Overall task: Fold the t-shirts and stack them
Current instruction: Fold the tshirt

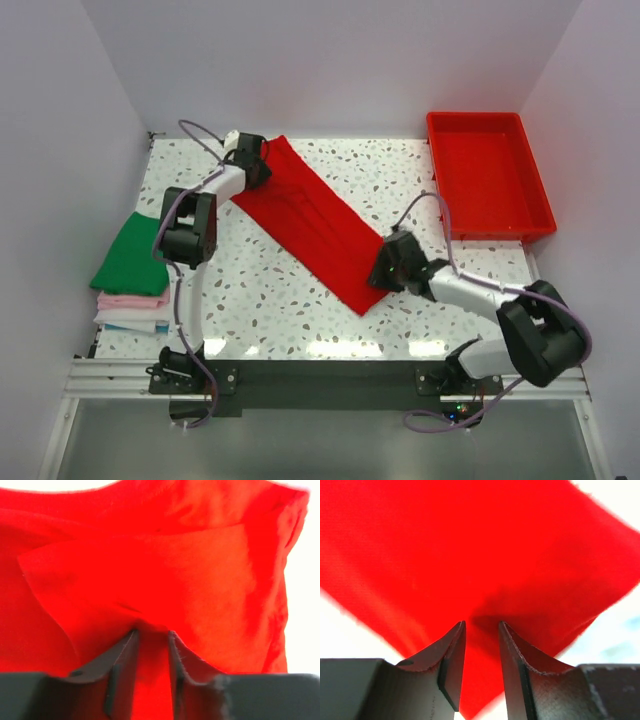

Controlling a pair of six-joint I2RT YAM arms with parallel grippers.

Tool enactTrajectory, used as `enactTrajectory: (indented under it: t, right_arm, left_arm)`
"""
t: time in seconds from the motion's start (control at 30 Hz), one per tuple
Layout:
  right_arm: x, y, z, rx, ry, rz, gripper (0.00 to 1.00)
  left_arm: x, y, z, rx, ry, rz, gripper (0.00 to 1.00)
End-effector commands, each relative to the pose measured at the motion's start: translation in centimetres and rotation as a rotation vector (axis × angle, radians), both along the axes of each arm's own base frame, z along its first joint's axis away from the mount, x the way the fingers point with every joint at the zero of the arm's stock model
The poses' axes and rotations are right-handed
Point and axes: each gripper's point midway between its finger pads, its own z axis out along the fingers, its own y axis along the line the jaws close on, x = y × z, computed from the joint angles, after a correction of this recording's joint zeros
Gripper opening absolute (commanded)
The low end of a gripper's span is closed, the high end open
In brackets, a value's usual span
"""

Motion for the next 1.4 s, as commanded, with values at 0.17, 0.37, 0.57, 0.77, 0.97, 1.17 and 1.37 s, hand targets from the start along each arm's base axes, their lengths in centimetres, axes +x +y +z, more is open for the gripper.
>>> enactTrajectory:
  t: [0.17,0.37,0.57,0.77,0.97,1.17,1.37]
  right_arm:
    - [-5.2,12.8,4.2,0.205,-0.090,0.164,0.40]
    - [-1.7,11.3,10.0,0.027,-0.217,0.235,0.61]
    - [0.3,6.6,8.8,-0.078,-0.146,0.230,0.64]
    - [-0.4,5.3,6.8,-0.114,-0.100,0.296,0.63]
    - [-1.4,4.5,5.2,-0.132,-0.088,0.310,0.63]
    - [-2.6,4.6,2.5,-0.101,-0.047,0.303,0.58]
    - [-3.7,5.0,1.1,-0.097,-0.026,0.312,0.57]
  left_arm:
    - [10.2,-7.3,3.0,-0.007,-0.246,-0.572,0.73]
    - [11.9,-9.8,15.2,-0.086,-0.544,-0.635,0.91]
    - [6.9,-5.8,20.9,-0.060,-0.485,-0.330,0.86]
    - [-9.3,-4.9,13.1,-0.061,-0.204,-0.106,0.49]
    - [-23.3,-5.2,8.3,-0.028,-0.081,-0.104,0.37]
    - [-31.3,-5.8,4.0,-0.076,-0.005,-0.239,0.44]
    - [-34.4,-7.4,1.7,-0.151,0.010,-0.355,0.50]
